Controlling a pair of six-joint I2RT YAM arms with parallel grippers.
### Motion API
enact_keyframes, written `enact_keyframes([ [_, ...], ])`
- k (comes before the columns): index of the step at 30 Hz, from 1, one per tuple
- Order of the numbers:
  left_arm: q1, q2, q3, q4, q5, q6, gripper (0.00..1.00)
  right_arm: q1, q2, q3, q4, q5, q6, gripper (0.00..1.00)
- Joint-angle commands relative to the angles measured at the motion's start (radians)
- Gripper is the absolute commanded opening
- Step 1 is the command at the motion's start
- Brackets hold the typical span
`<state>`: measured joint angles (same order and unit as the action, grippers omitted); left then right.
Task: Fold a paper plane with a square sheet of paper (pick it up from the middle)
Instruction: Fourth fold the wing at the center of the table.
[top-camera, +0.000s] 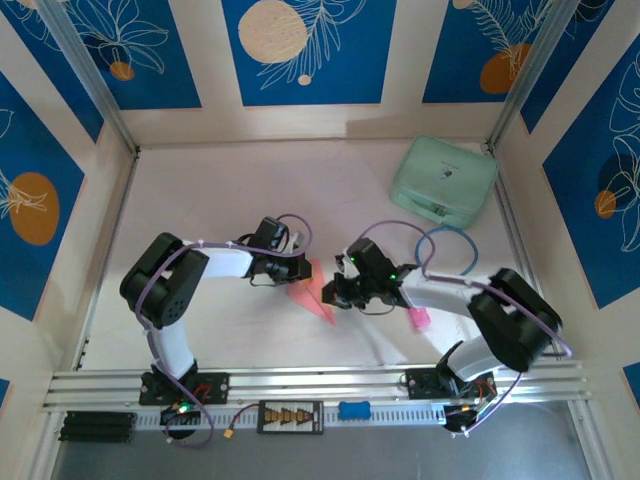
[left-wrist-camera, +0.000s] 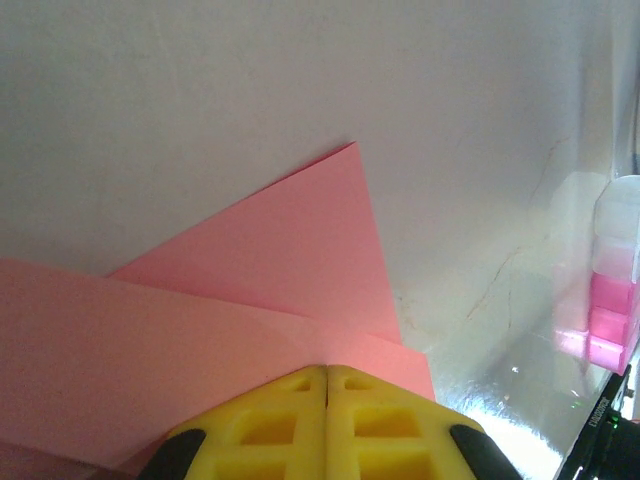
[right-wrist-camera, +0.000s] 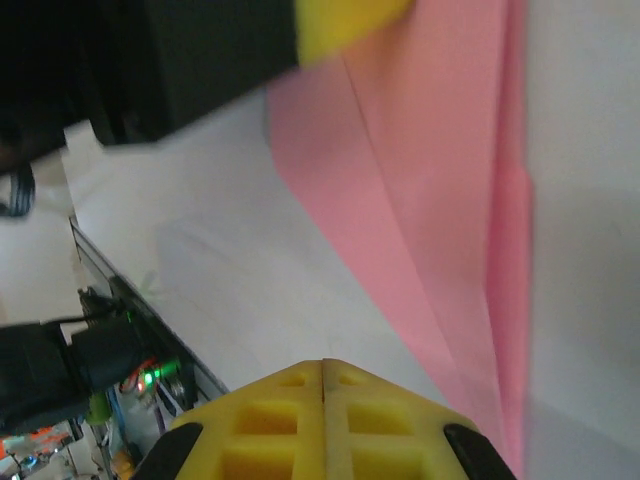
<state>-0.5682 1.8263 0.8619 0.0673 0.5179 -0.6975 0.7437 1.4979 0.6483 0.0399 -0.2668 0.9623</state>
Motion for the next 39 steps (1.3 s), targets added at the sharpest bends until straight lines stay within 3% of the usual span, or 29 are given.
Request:
enact_keyframes([
  [1, 0.016, 0.051, -0.034, -0.078, -0.074, 0.013, 0.0, -0.004, 0.104, 0.064, 0.009, -0.031, -0.023, 0.04],
  [5, 0.017, 0.049, -0.032, -0.082, -0.074, 0.016, 0.0, -0.007, 0.196, 0.062, 0.026, -0.023, -0.014, 0.04],
  [11, 0.019, 0.057, -0.032, -0.084, -0.074, 0.02, 0.0, -0.012, 0.225, -0.097, 0.149, -0.062, 0.044, 0.04],
  [25, 0.022, 0.039, -0.027, -0.108, -0.072, 0.004, 0.0, -0.025, -0.055, -0.027, -0.165, 0.036, -0.033, 0.07],
  [28, 0.021, 0.023, -0.041, -0.089, -0.051, -0.018, 0.0, -0.022, -0.171, -0.068, -0.207, 0.081, 0.007, 0.11],
  [31, 0.022, 0.011, -0.041, -0.111, -0.052, -0.018, 0.0, -0.033, -0.242, -0.124, -0.209, 0.097, 0.076, 0.2],
  [35, 0.022, -0.002, -0.049, -0.124, -0.051, -0.022, 0.0, -0.03, -0.265, -0.17, -0.149, 0.047, 0.156, 0.33],
  [39, 0.022, -0.016, -0.063, -0.135, -0.057, -0.025, 0.0, 0.009, -0.252, -0.17, -0.131, 0.068, 0.203, 0.38],
])
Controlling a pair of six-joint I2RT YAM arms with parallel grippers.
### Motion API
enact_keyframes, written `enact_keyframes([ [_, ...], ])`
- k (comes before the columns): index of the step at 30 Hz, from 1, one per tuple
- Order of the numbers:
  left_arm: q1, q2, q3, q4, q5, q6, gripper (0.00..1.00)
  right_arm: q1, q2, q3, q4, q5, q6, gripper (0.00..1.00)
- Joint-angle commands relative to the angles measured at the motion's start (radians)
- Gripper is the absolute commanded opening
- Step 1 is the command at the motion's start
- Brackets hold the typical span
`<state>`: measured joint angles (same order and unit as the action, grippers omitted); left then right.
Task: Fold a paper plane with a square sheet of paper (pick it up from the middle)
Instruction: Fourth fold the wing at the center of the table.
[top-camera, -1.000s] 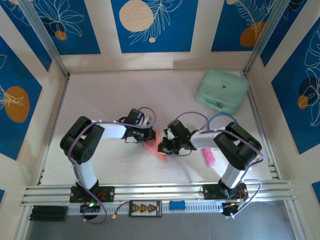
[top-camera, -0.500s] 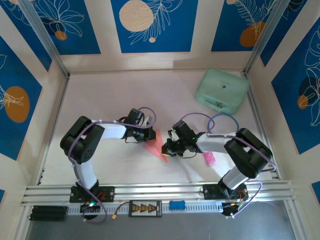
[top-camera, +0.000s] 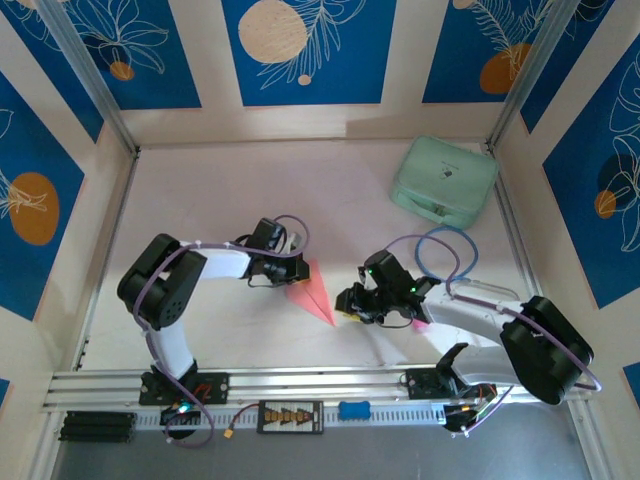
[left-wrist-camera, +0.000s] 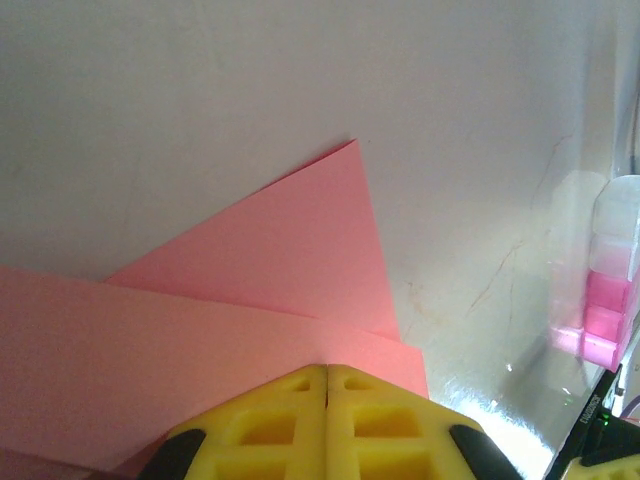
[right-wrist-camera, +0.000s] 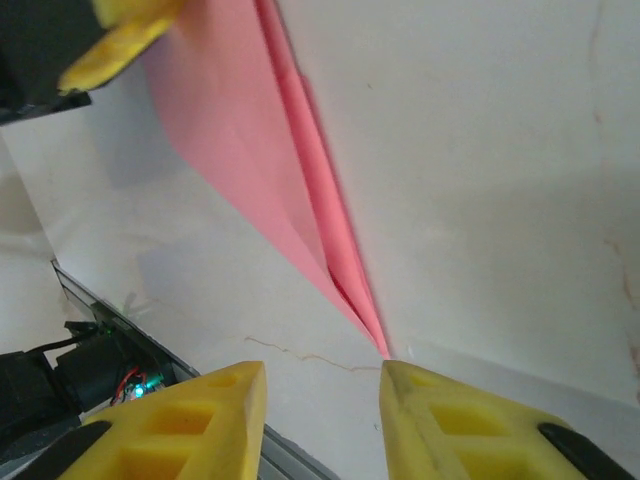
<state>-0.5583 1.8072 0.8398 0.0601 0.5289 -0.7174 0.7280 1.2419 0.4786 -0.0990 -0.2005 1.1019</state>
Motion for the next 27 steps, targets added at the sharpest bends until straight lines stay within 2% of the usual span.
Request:
enact_keyframes([
  [1, 0.013, -0.003, -0.045, -0.128, -0.072, -0.009, 0.0, 0.032, 0.007, -0.002, 0.014, 0.01, 0.077, 0.39],
  [8, 0.012, -0.021, -0.068, -0.114, -0.078, -0.05, 0.0, 0.084, 0.018, -0.057, 0.108, 0.026, 0.193, 0.42],
  [12, 0.014, -0.039, -0.083, -0.115, -0.09, -0.062, 0.0, 0.102, 0.06, -0.043, 0.114, -0.008, 0.196, 0.43],
  [18, 0.013, -0.033, -0.068, -0.127, -0.09, -0.065, 0.0, 0.133, 0.091, -0.036, 0.11, 0.047, 0.22, 0.42],
  [21, 0.014, -0.034, -0.043, -0.149, -0.078, -0.058, 0.0, 0.131, 0.085, -0.032, 0.159, 0.041, 0.195, 0.23],
  [25, 0.014, -0.032, -0.027, -0.167, -0.081, -0.044, 0.0, 0.134, 0.09, 0.046, 0.098, 0.047, 0.126, 0.21],
  [27, 0.013, -0.032, -0.028, -0.167, -0.083, -0.042, 0.0, 0.127, 0.117, 0.092, 0.081, 0.034, 0.089, 0.15],
])
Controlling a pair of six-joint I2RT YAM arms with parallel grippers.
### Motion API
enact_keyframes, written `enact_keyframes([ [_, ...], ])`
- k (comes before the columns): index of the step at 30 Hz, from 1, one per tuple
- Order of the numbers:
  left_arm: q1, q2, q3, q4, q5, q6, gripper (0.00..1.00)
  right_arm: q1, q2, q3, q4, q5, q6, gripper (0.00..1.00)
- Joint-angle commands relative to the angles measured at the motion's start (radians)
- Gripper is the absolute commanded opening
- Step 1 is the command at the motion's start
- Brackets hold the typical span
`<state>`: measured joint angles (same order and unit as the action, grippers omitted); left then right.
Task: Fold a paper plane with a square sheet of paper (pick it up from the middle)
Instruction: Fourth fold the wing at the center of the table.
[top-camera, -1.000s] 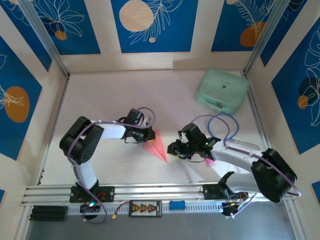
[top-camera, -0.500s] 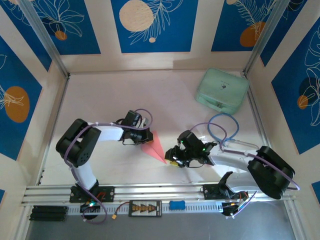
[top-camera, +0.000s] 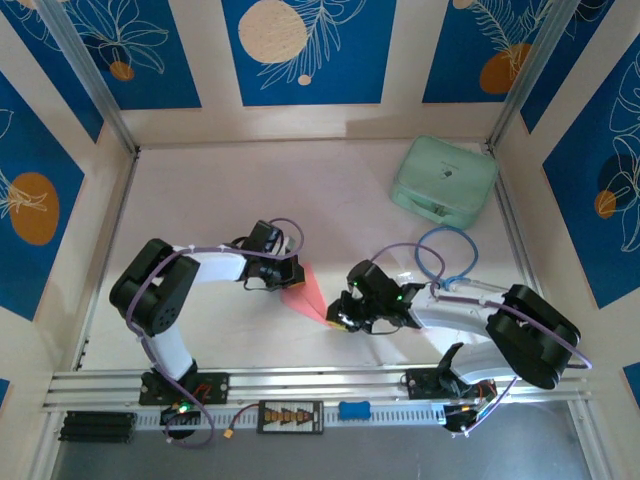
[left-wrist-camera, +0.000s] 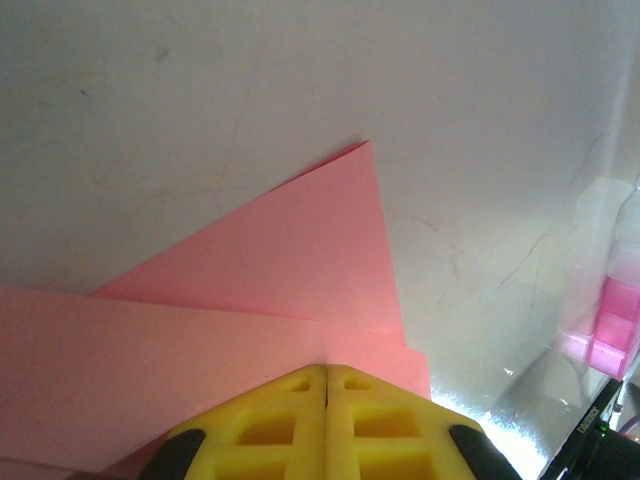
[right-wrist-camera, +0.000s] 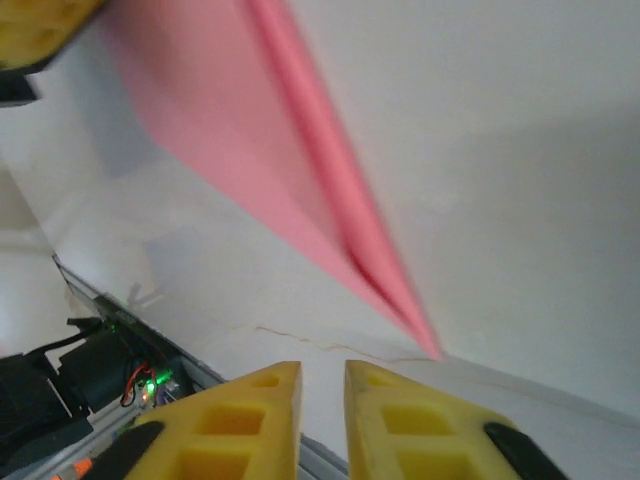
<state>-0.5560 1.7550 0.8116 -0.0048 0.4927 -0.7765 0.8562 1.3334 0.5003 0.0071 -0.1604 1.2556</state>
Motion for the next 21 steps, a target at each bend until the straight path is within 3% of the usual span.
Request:
enact_keyframes([
  [1, 0.01, 0.02, 0.0, -0.103, -0.048, 0.018, 0.0, -0.009, 0.045, 0.084, -0.021, -0.021, -0.076, 0.13],
  [4, 0.01, 0.025, 0.003, -0.105, -0.043, 0.023, 0.0, -0.027, 0.127, 0.142, -0.011, -0.065, -0.116, 0.07],
  [11, 0.011, 0.023, -0.011, -0.104, -0.045, 0.029, 0.0, -0.037, 0.265, 0.171, -0.005, -0.082, -0.143, 0.04],
  [21, 0.031, 0.021, -0.009, -0.131, -0.059, 0.05, 0.0, -0.051, 0.235, 0.067, -0.005, -0.065, -0.152, 0.05],
])
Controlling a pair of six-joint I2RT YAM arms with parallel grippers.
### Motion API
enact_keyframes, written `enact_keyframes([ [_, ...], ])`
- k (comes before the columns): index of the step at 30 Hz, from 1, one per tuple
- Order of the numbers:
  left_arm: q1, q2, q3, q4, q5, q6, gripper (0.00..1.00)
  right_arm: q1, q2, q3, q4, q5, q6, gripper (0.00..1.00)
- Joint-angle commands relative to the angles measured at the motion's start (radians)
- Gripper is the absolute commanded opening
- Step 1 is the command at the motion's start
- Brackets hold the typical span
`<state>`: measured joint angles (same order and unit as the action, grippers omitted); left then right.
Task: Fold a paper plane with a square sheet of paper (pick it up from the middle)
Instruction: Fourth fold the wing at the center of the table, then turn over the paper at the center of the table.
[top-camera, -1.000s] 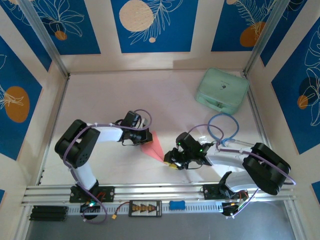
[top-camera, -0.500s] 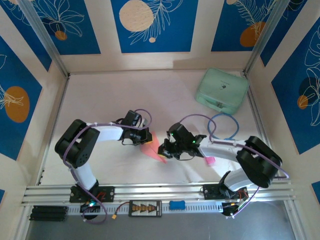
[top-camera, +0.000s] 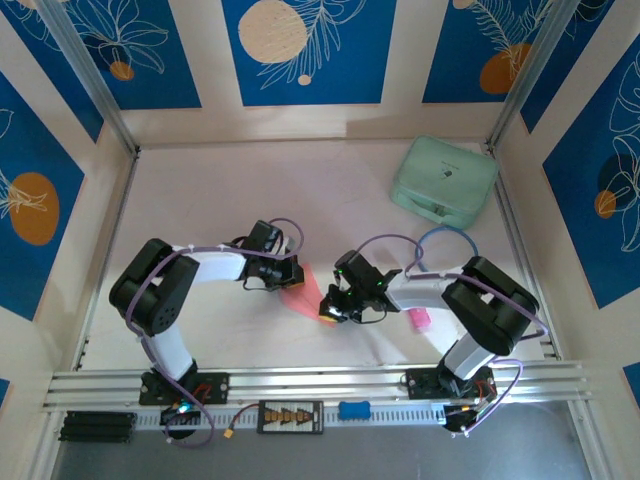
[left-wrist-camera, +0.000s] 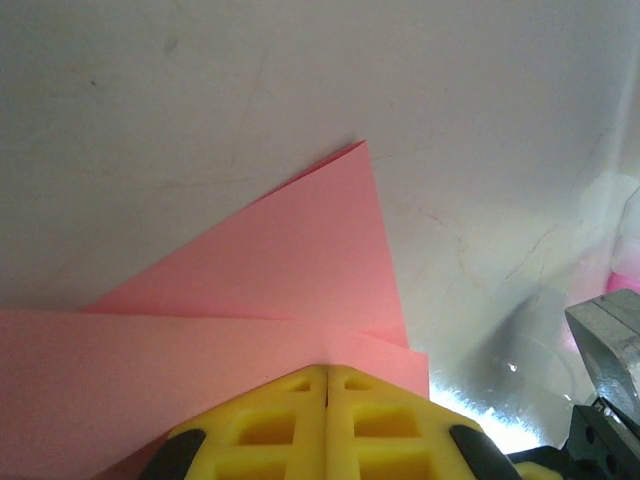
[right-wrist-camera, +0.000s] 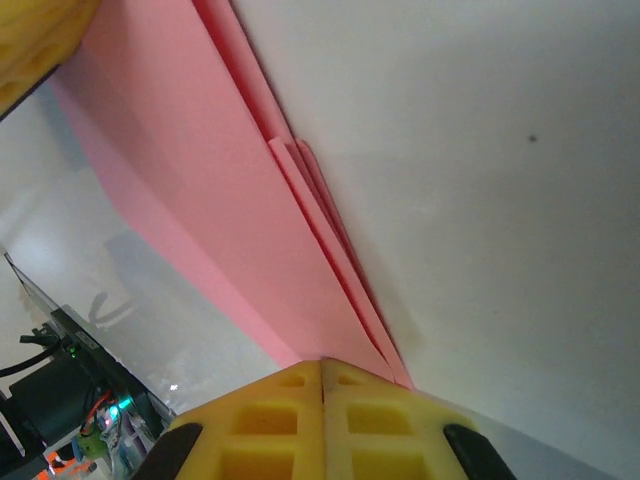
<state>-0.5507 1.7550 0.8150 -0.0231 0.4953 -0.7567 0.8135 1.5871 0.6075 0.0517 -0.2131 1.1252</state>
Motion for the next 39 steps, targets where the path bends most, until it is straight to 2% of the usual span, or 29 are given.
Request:
enact_keyframes([
  [1, 0.028, 0.021, -0.015, -0.112, -0.061, 0.033, 0.0, -0.014, -0.025, -0.044, -0.049, -0.017, -0.026, 0.05],
  [10, 0.038, 0.025, -0.013, -0.119, -0.064, 0.039, 0.0, -0.043, -0.067, -0.089, -0.014, -0.065, -0.038, 0.08],
  [14, 0.041, 0.021, -0.016, -0.12, -0.062, 0.038, 0.0, -0.041, -0.144, -0.126, 0.028, -0.088, -0.006, 0.12],
  [18, 0.04, 0.02, -0.013, -0.117, -0.056, 0.036, 0.0, -0.047, -0.265, -0.146, -0.056, -0.015, 0.028, 0.26],
  [22, 0.041, 0.023, -0.009, -0.113, -0.044, 0.037, 0.0, -0.069, -0.29, -0.174, -0.054, -0.016, 0.06, 0.38],
  [31, 0.04, 0.044, 0.012, -0.118, -0.017, 0.055, 0.0, -0.064, -0.181, -0.157, 0.007, -0.084, 0.074, 0.37],
  [39, 0.04, 0.074, 0.022, -0.11, 0.002, 0.068, 0.0, -0.032, -0.119, -0.139, 0.039, -0.096, 0.086, 0.34],
])
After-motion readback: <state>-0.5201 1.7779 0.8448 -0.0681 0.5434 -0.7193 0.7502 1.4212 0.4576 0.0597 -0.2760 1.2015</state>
